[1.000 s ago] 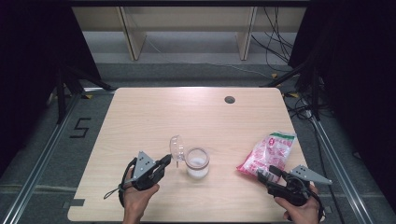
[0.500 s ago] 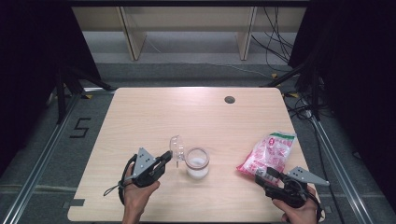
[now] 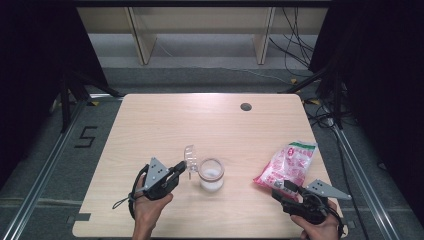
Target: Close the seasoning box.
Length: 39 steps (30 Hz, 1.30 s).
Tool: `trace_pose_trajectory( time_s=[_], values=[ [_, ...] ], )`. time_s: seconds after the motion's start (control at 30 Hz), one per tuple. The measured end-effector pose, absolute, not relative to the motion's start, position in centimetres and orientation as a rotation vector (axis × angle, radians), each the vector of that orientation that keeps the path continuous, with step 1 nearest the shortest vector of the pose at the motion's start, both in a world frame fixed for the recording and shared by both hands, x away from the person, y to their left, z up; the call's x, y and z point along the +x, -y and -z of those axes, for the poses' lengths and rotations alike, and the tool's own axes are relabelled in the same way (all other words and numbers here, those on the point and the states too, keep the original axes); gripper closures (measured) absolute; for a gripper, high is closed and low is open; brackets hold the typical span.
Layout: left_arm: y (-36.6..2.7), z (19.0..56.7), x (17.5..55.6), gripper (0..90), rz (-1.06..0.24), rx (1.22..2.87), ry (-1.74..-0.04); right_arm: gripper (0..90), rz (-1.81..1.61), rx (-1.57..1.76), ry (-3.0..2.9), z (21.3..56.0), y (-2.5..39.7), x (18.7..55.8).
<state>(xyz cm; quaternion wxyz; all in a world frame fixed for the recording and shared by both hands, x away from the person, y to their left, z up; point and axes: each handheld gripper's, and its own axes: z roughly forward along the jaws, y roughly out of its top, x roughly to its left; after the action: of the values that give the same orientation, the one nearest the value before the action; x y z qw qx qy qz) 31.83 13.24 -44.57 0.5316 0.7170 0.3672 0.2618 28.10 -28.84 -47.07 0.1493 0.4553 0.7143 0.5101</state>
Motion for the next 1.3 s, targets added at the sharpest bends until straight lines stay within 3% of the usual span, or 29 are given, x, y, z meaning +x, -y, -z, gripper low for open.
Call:
trace_pose_trajectory(
  time_s=[0.8, 1.3],
  values=[
    [-11.9, 44.3, 31.5, 88.2, -0.597, 1.714, -0.839, 37.7, -1.454, 1.284, -2.051, 47.4, 29.2, 28.3],
    [-10.8, 44.5, 30.6, 76.9, -0.517, 1.713, -0.791, 37.9, -1.475, 1.311, -2.077, 47.5, 29.2, 28.3]
  ],
)
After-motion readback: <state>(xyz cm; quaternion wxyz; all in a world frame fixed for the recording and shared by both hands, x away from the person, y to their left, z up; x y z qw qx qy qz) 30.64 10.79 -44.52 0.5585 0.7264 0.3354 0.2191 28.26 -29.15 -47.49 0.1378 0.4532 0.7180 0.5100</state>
